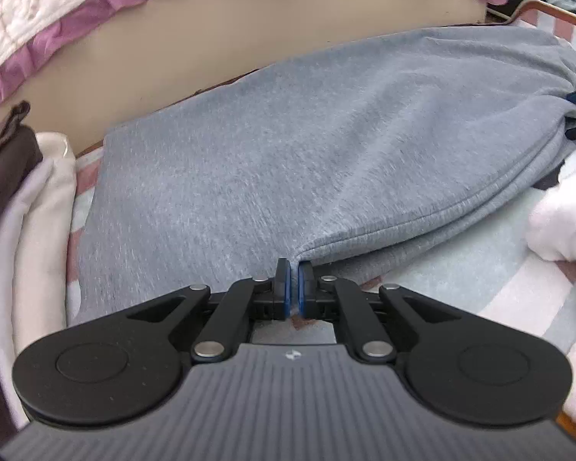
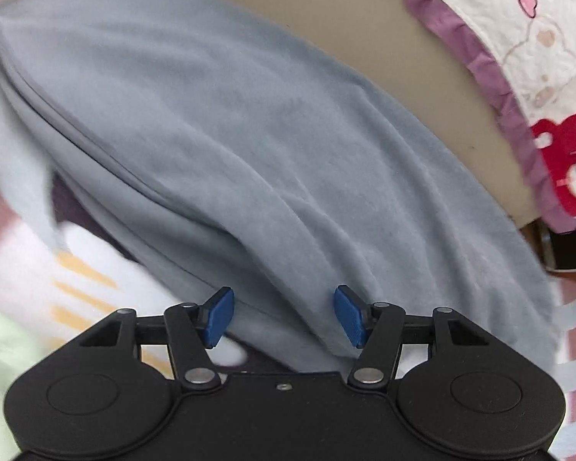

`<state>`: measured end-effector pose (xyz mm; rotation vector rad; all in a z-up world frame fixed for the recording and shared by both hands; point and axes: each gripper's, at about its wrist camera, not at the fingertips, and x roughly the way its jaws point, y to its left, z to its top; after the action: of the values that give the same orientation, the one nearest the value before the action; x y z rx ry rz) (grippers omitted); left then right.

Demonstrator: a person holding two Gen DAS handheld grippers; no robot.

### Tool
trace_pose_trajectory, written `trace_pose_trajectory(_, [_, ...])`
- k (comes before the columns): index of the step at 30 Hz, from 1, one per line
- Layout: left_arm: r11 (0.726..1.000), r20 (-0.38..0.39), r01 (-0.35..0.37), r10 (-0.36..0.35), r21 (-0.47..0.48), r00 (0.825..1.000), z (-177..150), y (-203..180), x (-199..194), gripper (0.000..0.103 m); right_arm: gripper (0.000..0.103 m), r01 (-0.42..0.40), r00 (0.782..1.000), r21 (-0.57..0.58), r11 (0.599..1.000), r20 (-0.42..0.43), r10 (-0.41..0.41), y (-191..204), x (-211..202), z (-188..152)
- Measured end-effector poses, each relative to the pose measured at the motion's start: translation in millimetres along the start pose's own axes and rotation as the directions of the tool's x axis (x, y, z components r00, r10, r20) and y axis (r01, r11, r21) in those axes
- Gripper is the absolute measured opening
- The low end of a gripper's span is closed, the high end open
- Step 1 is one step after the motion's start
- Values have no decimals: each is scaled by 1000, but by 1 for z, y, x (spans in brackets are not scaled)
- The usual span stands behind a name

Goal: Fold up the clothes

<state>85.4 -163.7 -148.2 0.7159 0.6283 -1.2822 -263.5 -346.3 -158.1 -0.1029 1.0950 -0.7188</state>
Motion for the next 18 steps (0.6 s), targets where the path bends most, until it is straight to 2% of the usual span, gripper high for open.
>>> trace_pose_trajectory(3, [996,52,11,-6,-90,999,7,14,-12,4,67,41,999,157,987,16,-44,-17,2,3])
trace_pose_trajectory(6, [984,98,41,-24,-172,995,12,26,-20,4,67,30,999,249,968,12,-34,-28,9,1])
trace_pose_trajectory(7, [985,86,38,-23,-170,996,10,25,-20,4,60,46,999,244,969,6,-50,-27,14,1])
trace_pose_trajectory(8, [986,73,33,-21,-166,997,8,24,-20,4,49,89,996,220,971,-4,-90,-25,16,1])
trace_pose_trajectory(9, [986,60,29,-20,-161,998,7,23,-19,4,20,160,987,188,969,-21,-159,-21,14,1])
trace_pose_trajectory(10, [989,45,17,-11,-145,999,4,20,-20,4,16,219,976,187,958,-50,-214,-22,10,-2])
trace_pose_trajectory(11, [993,28,9,-6,-120,1000,2,15,-21,4,16,275,961,191,942,-80,-264,-24,6,-5])
trace_pose_trajectory(12, [995,10,2,-1,-95,1000,0,10,-22,4,10,297,954,219,930,-120,-276,-29,5,-13])
trace_pose_trajectory(14, [998,-39,-16,14,-53,999,-4,0,-14,4,0,276,956,280,920,-182,-231,-39,7,-33])
trace_pose_trajectory(17, [999,-136,-41,36,-32,990,-10,-5,3,5,0,272,955,299,915,-203,-218,-37,7,-40])
trace_pose_trajectory(18, [998,-161,-49,43,-29,986,-11,-5,6,8,0,268,955,303,914,-209,-210,-38,7,-39])
